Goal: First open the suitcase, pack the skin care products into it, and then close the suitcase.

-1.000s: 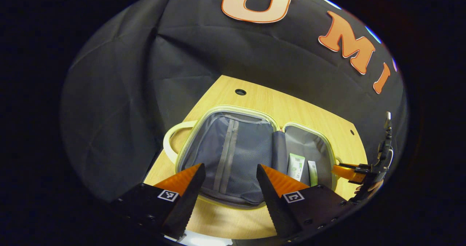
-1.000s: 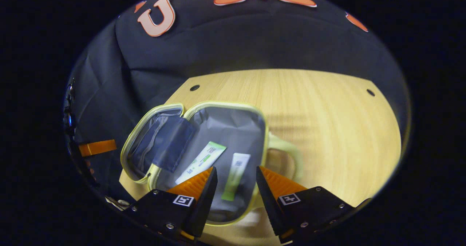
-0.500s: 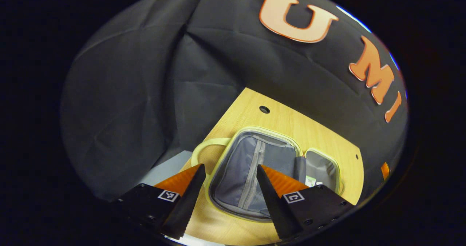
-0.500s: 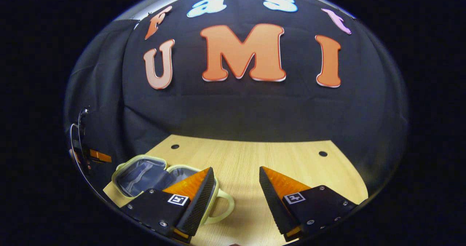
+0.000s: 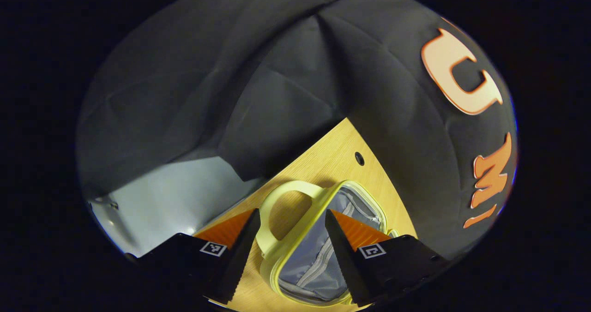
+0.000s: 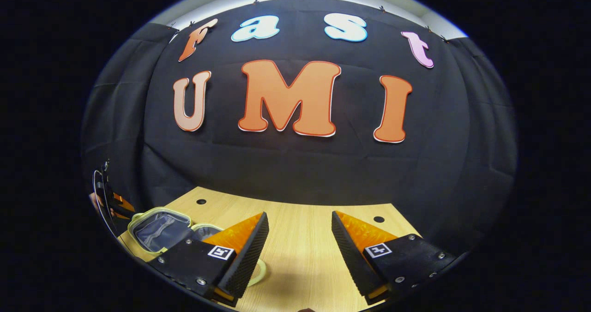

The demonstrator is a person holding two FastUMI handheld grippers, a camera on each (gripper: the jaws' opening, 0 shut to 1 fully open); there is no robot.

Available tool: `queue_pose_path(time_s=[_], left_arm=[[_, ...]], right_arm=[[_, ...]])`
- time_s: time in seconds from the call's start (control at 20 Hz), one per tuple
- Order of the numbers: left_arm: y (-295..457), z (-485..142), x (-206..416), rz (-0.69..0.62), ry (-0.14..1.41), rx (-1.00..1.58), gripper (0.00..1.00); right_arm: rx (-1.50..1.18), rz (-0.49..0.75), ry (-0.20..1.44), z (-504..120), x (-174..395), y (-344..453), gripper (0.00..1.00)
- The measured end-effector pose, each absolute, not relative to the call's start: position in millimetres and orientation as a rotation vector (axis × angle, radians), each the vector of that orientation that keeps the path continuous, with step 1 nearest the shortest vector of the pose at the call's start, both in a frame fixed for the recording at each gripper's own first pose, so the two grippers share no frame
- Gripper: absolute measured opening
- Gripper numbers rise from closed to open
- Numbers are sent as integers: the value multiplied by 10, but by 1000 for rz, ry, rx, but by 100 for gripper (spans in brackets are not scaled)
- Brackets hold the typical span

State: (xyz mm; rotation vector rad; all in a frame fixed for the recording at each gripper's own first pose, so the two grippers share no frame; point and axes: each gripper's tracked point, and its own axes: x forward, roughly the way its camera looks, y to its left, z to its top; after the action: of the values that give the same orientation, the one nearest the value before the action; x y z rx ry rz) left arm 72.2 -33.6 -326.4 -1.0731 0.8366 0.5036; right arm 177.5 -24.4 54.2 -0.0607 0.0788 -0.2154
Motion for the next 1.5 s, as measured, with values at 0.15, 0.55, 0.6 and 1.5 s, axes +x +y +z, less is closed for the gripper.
queue_pose_path(time_s=[0.15, 0.55, 0.6, 1.5], left_arm=[[-362, -3520, 821, 447, 833, -1195, 80], [-356, -2637, 988, 268, 683, -1032, 10], [-369, -2284, 1037, 249, 628, -1051, 10], [-3277, 78, 1478, -94, 502, -805, 10]], right_arm=[[-144, -275, 21, 822, 1680, -411, 90], [-183, -359, -36, 1042, 1308, -856, 93], [-184, -360, -43, 1055, 1284, -919, 93], [-105, -161, -180, 1131, 570, -1486, 94]])
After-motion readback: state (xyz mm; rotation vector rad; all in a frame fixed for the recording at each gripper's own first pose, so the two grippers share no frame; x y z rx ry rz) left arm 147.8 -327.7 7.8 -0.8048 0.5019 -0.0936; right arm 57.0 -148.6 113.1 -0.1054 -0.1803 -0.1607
